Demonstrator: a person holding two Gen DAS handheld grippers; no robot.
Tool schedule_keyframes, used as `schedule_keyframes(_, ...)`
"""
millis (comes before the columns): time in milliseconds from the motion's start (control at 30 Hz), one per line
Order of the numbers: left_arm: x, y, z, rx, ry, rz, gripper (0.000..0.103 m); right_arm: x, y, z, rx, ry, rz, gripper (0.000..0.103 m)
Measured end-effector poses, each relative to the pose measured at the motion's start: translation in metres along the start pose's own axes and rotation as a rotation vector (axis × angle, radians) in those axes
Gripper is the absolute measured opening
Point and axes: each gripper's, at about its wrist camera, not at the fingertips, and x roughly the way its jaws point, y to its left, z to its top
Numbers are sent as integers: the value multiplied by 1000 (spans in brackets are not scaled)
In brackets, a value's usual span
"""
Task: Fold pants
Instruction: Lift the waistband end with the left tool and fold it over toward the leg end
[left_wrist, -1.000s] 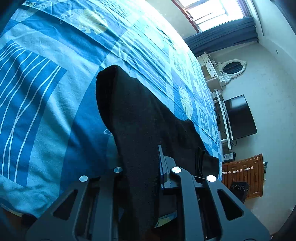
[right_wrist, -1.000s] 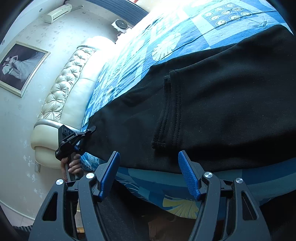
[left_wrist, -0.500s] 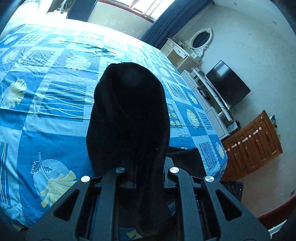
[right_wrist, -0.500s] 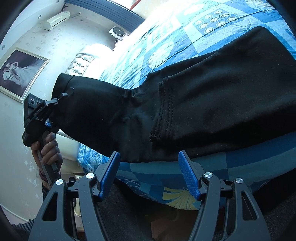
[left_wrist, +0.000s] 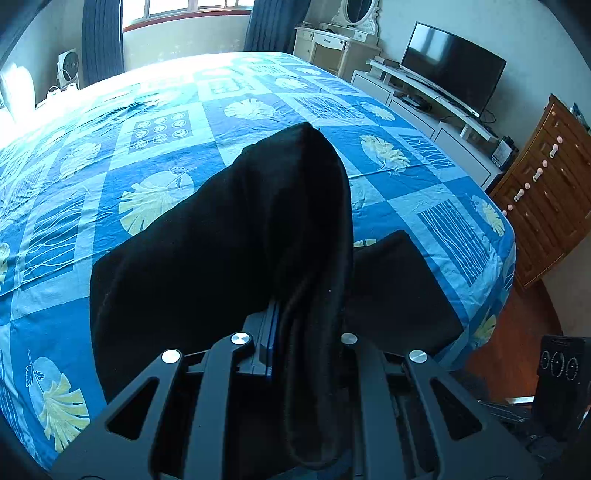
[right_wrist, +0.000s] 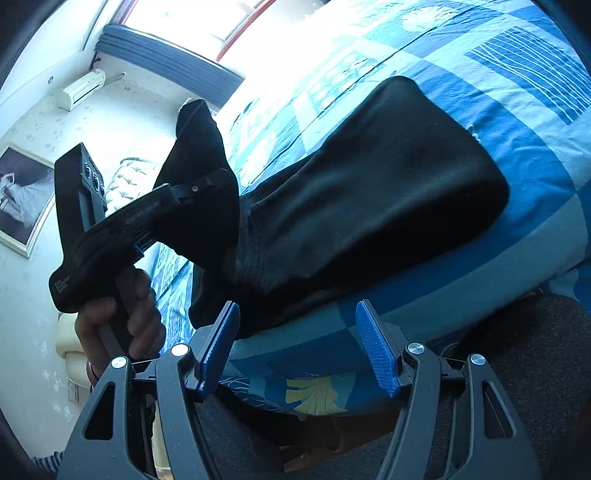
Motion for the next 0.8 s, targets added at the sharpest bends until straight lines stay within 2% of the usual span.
schedule_keyframes(267,43,-28,-18,60,48,82,14,-8,-25,-3,72,-11,-27,65)
schedule_keyframes(800,64,-39,-26,101,44,148,14,-3,-47,-5,171,4,-17,65)
